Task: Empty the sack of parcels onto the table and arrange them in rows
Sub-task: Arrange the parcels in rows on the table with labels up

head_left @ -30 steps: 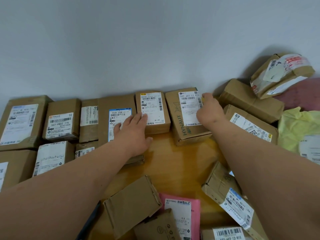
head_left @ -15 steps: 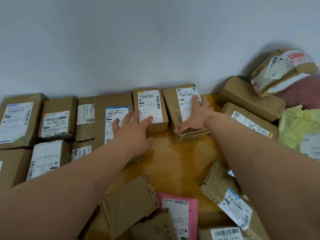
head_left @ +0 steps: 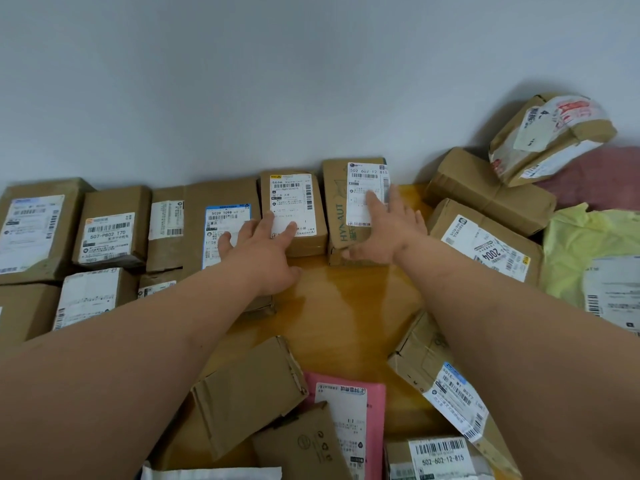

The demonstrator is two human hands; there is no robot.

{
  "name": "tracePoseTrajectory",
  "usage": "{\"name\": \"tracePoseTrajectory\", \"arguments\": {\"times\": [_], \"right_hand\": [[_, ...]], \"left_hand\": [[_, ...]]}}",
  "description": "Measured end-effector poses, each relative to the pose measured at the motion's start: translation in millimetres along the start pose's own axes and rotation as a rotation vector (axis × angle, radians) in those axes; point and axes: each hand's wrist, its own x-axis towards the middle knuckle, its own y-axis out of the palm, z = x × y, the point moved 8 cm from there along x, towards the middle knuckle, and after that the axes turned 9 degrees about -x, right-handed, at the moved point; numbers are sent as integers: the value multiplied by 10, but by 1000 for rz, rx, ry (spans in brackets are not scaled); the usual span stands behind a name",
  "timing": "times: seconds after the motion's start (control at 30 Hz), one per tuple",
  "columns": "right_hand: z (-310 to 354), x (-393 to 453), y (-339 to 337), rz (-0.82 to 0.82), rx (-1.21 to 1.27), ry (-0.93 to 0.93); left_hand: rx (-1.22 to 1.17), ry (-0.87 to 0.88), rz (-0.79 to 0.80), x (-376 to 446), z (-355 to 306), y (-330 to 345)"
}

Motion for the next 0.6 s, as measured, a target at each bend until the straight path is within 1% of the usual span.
{"name": "tracePoseTrajectory", "arguments": {"times": [0.1, 0.2, 0.27, 0.33, 0.4, 0.53, 0.6], "right_hand": [[30, -58, 2, -85, -68, -41], [-22, -170, -4, -158, 11, -66], [-160, -261, -128, -266, 92, -36], [-359, -347, -257, -347, 150, 44], [-537, -430, -293, -344, 124, 117], [-814, -631, -159, -212, 39, 238], [-857, -765, -73, -182, 11, 248]], "left_hand": [[-46, -19, 18, -30, -19, -15], [-76, -26, -26, -71, -31, -51], [-70, -16, -71, -109, -55, -87], [-73, -11, -86, -151, -88, -89], [-70, 3, -75, -213, -141, -59], [-41, 50, -40, -347, -271, 43], [-27, 77, -47, -433, -319, 84]]}}
